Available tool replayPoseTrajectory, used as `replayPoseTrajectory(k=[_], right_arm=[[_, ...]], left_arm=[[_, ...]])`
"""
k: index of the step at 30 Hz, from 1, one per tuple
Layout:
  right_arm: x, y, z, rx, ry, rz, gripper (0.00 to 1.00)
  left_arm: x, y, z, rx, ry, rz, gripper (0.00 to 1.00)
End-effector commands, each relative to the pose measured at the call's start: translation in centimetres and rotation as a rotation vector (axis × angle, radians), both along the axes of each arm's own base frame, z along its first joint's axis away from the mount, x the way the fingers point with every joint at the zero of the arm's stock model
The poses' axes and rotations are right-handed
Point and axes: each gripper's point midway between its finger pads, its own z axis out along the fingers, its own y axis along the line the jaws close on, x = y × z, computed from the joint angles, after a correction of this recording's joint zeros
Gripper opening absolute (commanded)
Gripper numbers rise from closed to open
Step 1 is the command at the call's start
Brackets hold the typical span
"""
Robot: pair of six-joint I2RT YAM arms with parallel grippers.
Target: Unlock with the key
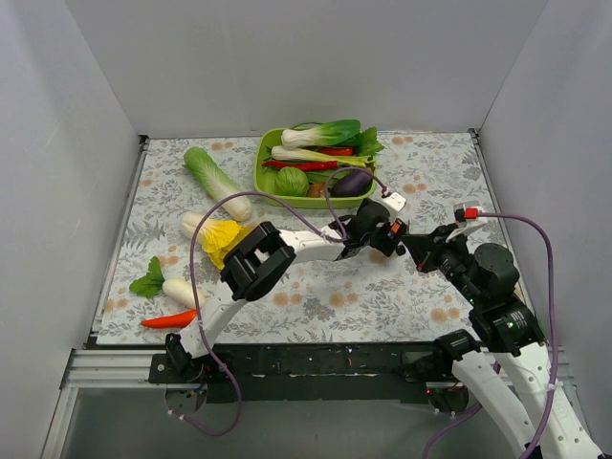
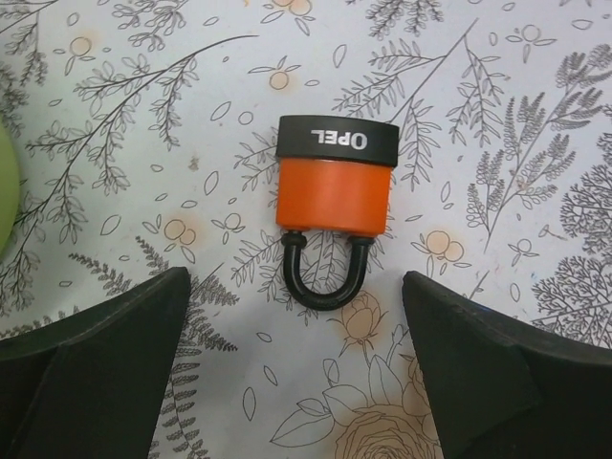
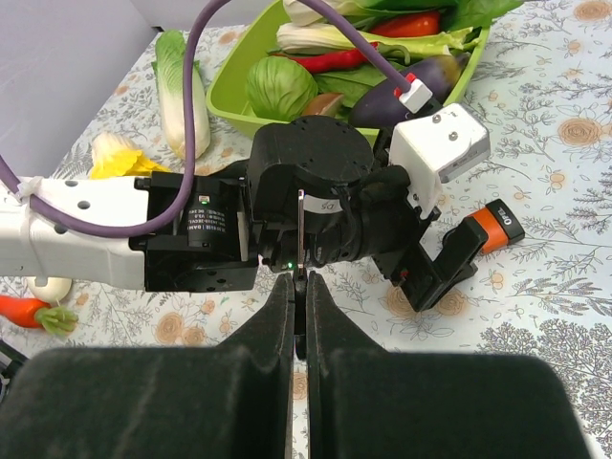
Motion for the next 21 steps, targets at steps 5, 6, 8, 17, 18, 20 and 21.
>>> replayPoseTrajectory(k=[5, 6, 8, 17, 18, 20, 21], right_arm=[[0.4, 0.1, 0.7, 0.020, -0.026, -0.003, 0.01], [0.4, 0.2, 0.7, 0.020, -0.023, -0.004, 0.01], [0.5, 0.2, 0.7, 0.020, -0.023, -0.004, 0.01], [0.4, -0.3, 1.0, 0.012, -0.031, -0.024, 0.01], [0.4, -0.2, 0.9, 0.012, -0.027, -0.022, 0.01], [0.4, 0.0, 0.8, 0.017, -0.023, -0.012, 0.01], [0.5, 0.1, 0.6, 0.015, -0.018, -0.009, 0.01]], left_arm=[[-1.8, -0.4, -5.1, 0.064, 0.133, -0.161, 0.91], [-1.6, -0.7, -5.1, 0.062, 0.128, -0.165, 0.90], [-1.0, -1.5, -5.2, 0.057, 0.120, -0.165, 0.87], [-0.6, 0.1, -7.4, 0.140, 0.125, -0.116, 0.54], [-0.8, 0.5, -7.6, 0.149, 0.129, -0.115, 0.49], [-1.7, 1.5, -8.5, 0.172, 0.148, -0.128, 0.35], [-2.0, 1.4, -7.6, 0.158, 0.146, -0.142, 0.11]])
